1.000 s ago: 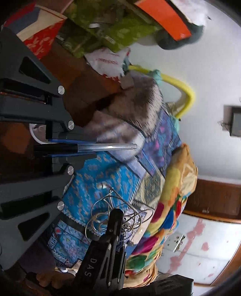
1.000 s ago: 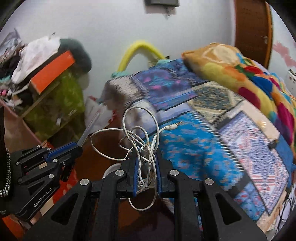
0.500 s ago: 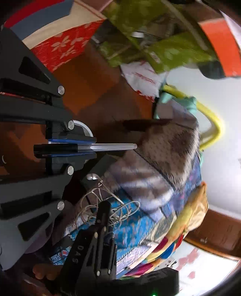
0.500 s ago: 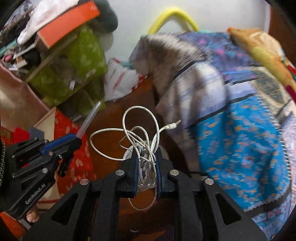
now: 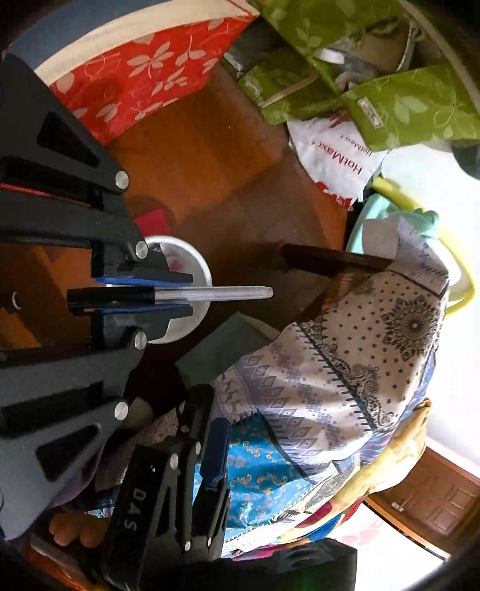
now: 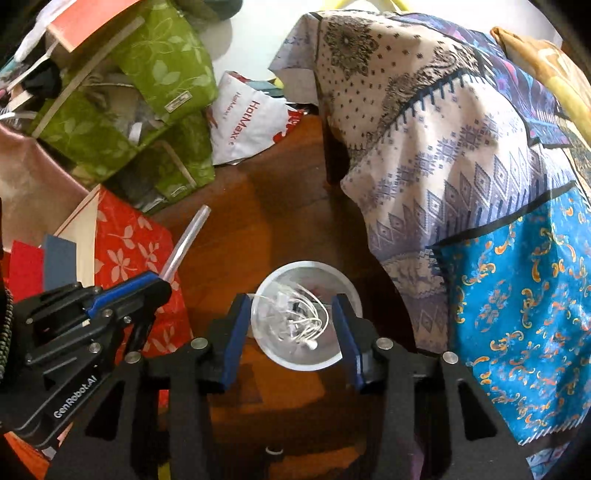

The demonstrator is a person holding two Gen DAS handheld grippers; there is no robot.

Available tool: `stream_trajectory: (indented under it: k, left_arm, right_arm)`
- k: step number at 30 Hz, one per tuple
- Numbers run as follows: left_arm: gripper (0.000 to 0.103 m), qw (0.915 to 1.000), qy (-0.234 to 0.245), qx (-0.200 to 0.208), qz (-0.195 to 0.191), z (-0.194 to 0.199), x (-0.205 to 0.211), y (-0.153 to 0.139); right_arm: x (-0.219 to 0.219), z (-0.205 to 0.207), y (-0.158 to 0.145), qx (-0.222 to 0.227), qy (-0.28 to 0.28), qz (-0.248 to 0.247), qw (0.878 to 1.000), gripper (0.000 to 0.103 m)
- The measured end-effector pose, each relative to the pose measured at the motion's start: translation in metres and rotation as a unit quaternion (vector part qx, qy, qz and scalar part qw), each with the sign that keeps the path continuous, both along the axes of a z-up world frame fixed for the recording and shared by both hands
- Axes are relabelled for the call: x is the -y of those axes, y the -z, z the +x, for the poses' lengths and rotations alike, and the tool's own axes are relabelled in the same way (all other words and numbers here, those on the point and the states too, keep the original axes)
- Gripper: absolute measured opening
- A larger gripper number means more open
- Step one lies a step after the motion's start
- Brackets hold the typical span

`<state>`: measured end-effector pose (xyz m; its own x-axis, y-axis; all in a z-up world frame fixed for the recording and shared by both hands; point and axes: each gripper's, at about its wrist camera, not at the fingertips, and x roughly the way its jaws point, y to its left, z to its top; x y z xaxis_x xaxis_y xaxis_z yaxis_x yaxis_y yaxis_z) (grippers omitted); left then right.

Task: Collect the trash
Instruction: 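Carry the clear tube and white cable to the white bin and open both tools, then move both open tools back up over the bed items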

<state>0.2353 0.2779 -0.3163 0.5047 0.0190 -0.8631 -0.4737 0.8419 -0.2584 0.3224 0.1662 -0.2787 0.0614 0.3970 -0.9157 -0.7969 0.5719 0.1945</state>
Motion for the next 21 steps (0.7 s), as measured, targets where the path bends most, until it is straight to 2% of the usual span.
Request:
stream_trajectory:
  k: [6,9,14,21]
  left_arm:
    - [0.009,0.9998,0.018,-0.002,-0.008,0.026,0.01,0.009]
    - [0.031,0.9993,0.023,-0.031,0.003,0.038,0.017,0.016]
    - [0.031,0.9984,0.035,-0.04,0.019,0.039,0.028,0.013]
    - [0.032,0.9985,0.036,-0.029,0.03,0.025,0.039,-0.016]
  right_arm:
    - [0.014,0.01,-0.005,0.008,0.013,-0.002,1.0,0.042]
    - [0.021,0.012,-0.009,0.014,0.018,0.001,1.0,0.042]
    - [0.032,0.008,-0.016,0.024,0.015,0.0,1.0,0.043]
    - [0.049,0.002,-0.034,0.036,0.017,0.018,0.999,0.043]
